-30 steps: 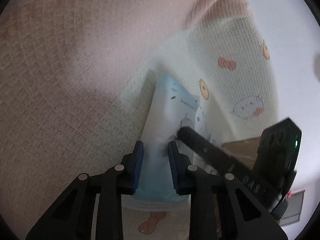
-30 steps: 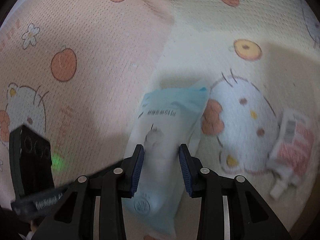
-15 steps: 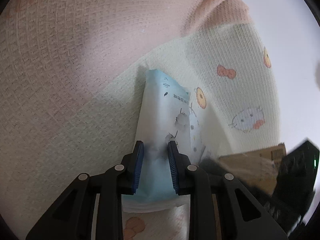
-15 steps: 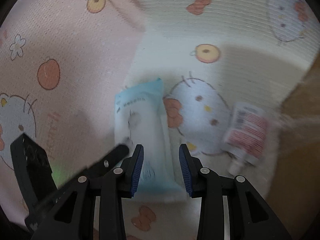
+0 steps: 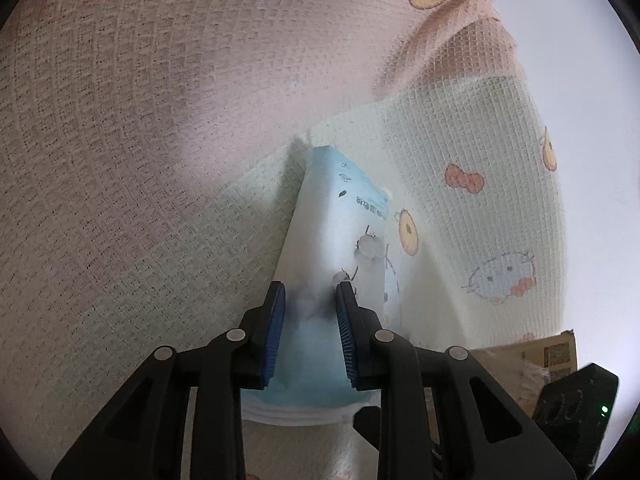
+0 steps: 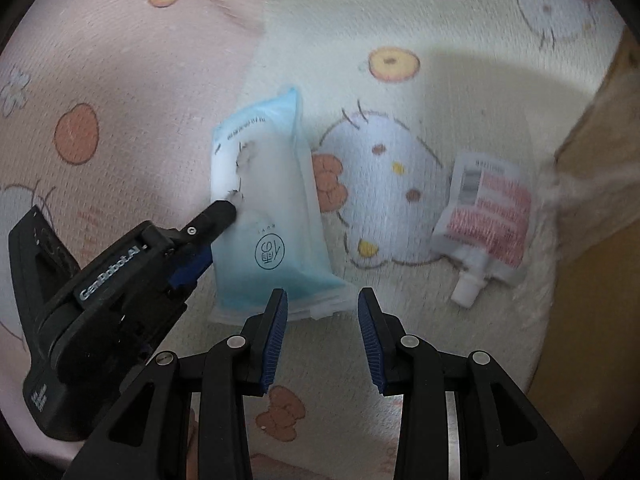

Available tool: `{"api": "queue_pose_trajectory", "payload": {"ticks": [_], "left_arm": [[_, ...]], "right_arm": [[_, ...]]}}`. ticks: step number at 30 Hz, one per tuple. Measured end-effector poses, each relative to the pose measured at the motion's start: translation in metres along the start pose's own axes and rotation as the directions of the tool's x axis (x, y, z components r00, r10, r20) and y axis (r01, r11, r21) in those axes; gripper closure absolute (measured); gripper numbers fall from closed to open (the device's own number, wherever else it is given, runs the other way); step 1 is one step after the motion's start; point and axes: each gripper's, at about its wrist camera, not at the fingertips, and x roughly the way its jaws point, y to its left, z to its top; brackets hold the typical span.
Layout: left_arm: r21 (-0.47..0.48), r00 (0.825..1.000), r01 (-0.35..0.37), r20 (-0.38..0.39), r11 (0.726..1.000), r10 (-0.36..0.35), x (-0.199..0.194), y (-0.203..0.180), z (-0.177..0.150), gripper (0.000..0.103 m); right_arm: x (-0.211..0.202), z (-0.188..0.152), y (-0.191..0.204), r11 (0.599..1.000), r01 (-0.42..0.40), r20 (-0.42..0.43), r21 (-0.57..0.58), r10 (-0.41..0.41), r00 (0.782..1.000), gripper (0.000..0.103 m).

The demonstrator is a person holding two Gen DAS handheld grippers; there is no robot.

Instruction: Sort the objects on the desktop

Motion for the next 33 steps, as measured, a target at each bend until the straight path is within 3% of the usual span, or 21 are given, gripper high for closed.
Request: {"api": "queue_pose_trajectory", "payload": {"ticks": [5,11,17,20,26,33], "left_arm": [[-0.005,0.999,0.004,-0.038,1.000,-0.005,-0.004,0.002,0.002,0.075],[-0.013,0.997,-0.003,-0.077,1.000,0.002,-0.013,0.008,0.004,0.075],[0.079,0.995,-0.047,-0.086,0.996,0.053,-0.032,0.004,0.000,0.075],[0.137,0.990,-0.052,-0.126,0.989,0.070,-0.034,0.002,-0.001,0.075],[0.174,0.980,-0.069,-0.175,0.982,0.099,-0.032,0.005,-0.003,0.074],[0.148,0.969,-0.005,-0.243,0.989,0.041,-0.023,0.003,-0.014,0.076]], "right_arm": [[0.002,0.001,-0.016,0.994,-0.057,-0.032,0.088,0.060,0.998,0.070],[-0.009,0.001,-0.010,0.997,-0.055,-0.011,0.051,0.056,0.998,0.070],[-0.005,-0.004,-0.009,0.997,-0.066,-0.065,0.049,0.069,0.996,0.070],[-0.006,-0.005,-0.010,0.996,-0.075,-0.058,0.053,0.078,0.995,0.070],[-0.003,-0.005,-0.011,0.996,-0.070,-0.070,0.058,0.074,0.995,0.070],[0.007,0.005,-0.023,0.995,-0.027,-0.042,0.095,0.031,0.999,0.070]]}}
